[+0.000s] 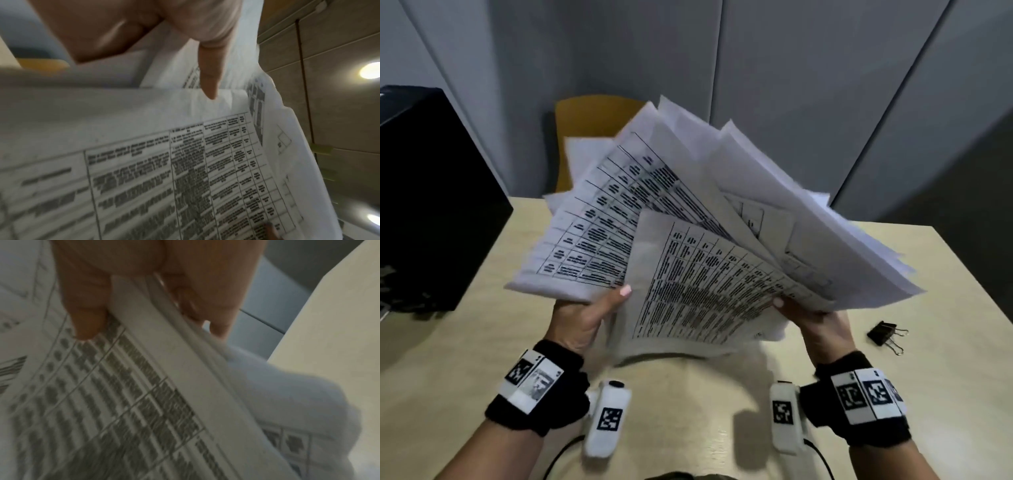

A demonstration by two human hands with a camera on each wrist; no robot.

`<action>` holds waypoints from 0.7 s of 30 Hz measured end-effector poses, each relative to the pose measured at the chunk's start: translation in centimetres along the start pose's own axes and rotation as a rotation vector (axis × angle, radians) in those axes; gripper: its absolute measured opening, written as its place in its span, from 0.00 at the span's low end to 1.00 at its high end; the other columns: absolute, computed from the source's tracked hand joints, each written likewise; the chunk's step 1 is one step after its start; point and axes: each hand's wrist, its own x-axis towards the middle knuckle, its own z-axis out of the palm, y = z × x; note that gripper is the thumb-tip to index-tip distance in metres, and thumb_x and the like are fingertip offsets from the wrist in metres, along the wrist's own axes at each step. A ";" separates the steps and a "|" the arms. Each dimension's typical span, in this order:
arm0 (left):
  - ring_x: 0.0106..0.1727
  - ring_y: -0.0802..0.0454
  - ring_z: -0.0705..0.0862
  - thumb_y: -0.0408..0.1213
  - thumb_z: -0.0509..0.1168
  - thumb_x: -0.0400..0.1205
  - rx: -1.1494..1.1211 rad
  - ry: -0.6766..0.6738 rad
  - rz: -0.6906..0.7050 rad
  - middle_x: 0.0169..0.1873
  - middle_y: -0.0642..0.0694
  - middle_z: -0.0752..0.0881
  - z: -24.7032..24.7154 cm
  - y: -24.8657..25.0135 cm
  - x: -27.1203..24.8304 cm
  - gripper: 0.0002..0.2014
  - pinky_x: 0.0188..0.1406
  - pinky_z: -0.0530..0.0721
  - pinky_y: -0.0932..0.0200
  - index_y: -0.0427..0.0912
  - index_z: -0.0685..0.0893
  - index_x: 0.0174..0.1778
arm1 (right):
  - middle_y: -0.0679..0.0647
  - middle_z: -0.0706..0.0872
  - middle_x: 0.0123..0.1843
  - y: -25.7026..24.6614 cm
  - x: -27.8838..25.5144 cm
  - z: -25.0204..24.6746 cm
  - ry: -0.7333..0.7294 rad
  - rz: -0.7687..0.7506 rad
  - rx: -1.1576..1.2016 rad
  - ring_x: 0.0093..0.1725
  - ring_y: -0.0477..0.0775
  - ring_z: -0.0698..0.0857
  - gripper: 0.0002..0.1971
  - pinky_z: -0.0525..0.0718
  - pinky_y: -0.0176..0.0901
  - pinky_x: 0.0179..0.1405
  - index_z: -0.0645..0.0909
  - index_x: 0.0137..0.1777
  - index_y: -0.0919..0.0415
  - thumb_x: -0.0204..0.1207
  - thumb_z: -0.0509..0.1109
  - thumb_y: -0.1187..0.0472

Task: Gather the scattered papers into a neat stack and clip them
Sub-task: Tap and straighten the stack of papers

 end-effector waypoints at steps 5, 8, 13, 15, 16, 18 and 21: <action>0.46 0.55 0.89 0.30 0.79 0.62 0.026 -0.079 -0.037 0.40 0.52 0.92 0.2 -0.8 -0.6 0.21 0.47 0.86 0.62 0.36 0.83 0.50 | 0.43 0.92 0.36 0.6 -0.1 -0.2 0.007 0.027 -0.046 0.40 0.37 0.88 0.27 0.85 0.29 0.41 0.85 0.46 0.67 0.47 0.87 0.58; 0.37 0.61 0.89 0.19 0.68 0.72 0.032 -0.006 -0.039 0.31 0.61 0.91 1.4 -1.3 -0.9 0.15 0.32 0.85 0.71 0.41 0.83 0.48 | 0.37 0.90 0.30 0.6 0.1 1.1 -0.011 0.040 -0.094 0.34 0.31 0.86 0.16 0.84 0.25 0.35 0.83 0.43 0.63 0.59 0.76 0.81; 0.44 0.66 0.88 0.22 0.70 0.72 0.062 0.036 0.148 0.38 0.65 0.90 1.2 -0.6 0.1 0.16 0.42 0.85 0.70 0.50 0.87 0.44 | 0.36 0.90 0.31 -0.5 0.5 1.1 0.063 -0.072 -0.092 0.34 0.32 0.86 0.17 0.84 0.26 0.36 0.86 0.38 0.55 0.52 0.83 0.72; 0.51 0.60 0.87 0.34 0.77 0.68 0.054 0.014 0.194 0.44 0.63 0.91 0.6 0.0 0.5 0.14 0.52 0.85 0.63 0.51 0.86 0.47 | 0.43 0.92 0.41 -0.8 0.7 0.5 0.021 -0.126 -0.174 0.43 0.36 0.86 0.26 0.83 0.29 0.46 0.88 0.47 0.58 0.46 0.85 0.55; 0.52 0.56 0.87 0.44 0.80 0.63 0.072 0.011 0.192 0.45 0.62 0.91 0.4 0.2 0.7 0.17 0.56 0.84 0.57 0.52 0.88 0.46 | 0.50 0.91 0.48 -0.5 0.8 0.2 -0.005 -0.125 -0.228 0.48 0.40 0.85 0.36 0.82 0.31 0.51 0.85 0.55 0.64 0.45 0.83 0.47; 0.49 0.59 0.88 0.49 0.82 0.56 0.185 -0.021 0.132 0.42 0.63 0.91 0.4 -0.3 0.4 0.21 0.57 0.84 0.51 0.52 0.89 0.44 | 0.52 0.89 0.53 0.0 0.5 0.1 0.004 -0.073 -0.305 0.51 0.42 0.84 0.48 0.82 0.32 0.53 0.81 0.60 0.71 0.44 0.81 0.37; 0.37 0.71 0.87 0.23 0.73 0.69 0.154 0.015 0.028 0.32 0.66 0.89 1.6 -1.4 -0.5 0.19 0.43 0.86 0.68 0.39 0.83 0.54 | 0.28 0.87 0.33 1.2 0.5 0.5 -0.030 -0.022 -0.326 0.36 0.25 0.81 0.12 0.78 0.21 0.41 0.90 0.44 0.57 0.59 0.83 0.62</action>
